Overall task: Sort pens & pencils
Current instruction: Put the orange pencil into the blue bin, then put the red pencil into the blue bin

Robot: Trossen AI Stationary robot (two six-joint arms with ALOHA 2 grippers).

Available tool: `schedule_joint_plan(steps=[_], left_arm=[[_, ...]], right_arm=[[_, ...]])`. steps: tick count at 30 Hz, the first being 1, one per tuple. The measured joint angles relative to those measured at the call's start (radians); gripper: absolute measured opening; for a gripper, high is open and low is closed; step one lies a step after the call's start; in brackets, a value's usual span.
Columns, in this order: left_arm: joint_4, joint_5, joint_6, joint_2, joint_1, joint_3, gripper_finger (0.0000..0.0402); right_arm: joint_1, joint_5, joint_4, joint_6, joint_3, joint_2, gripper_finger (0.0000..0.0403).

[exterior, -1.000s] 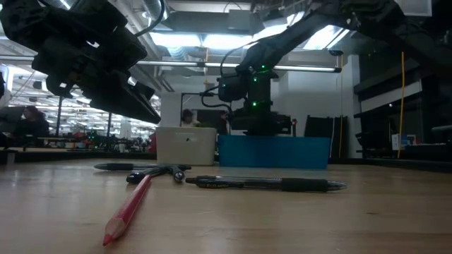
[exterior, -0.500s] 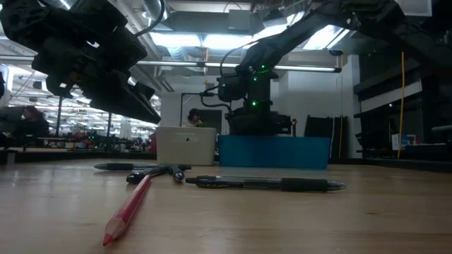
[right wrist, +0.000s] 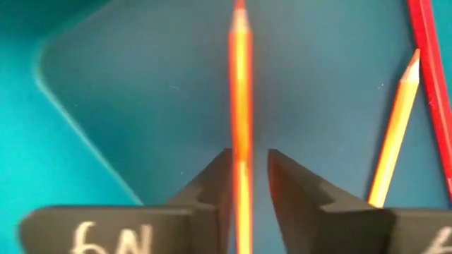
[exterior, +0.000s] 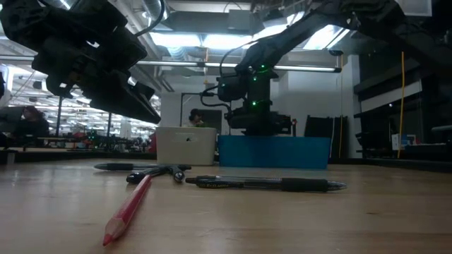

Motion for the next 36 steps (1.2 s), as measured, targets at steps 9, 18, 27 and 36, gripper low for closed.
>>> schedule_joint_plan(steps=[9, 18, 27, 36], left_arm=[[0.0, -0.001, 0.005, 0.0, 0.0, 0.0, 0.0082], [0.008, -0.003, 0.02, 0.0, 0.0, 0.0, 0.0082], [0.023, -0.055, -0.005, 0.0, -0.001, 0.0, 0.0082], [0.078, -0.066, -0.009, -0.079, -0.038, 0.001, 0.0082]], right_arm=[[0.0, 0.0, -0.043, 0.014, 0.008, 0.0, 0.0163], [0.008, 0.0, -0.198, 0.064, 0.114, 0.0, 0.0171], [0.123, 0.065, -0.234, 0.042, 0.255, -0.054, 0.0171], [0.283, 0.138, -0.142, 0.089, 0.118, -0.287, 0.0171]])
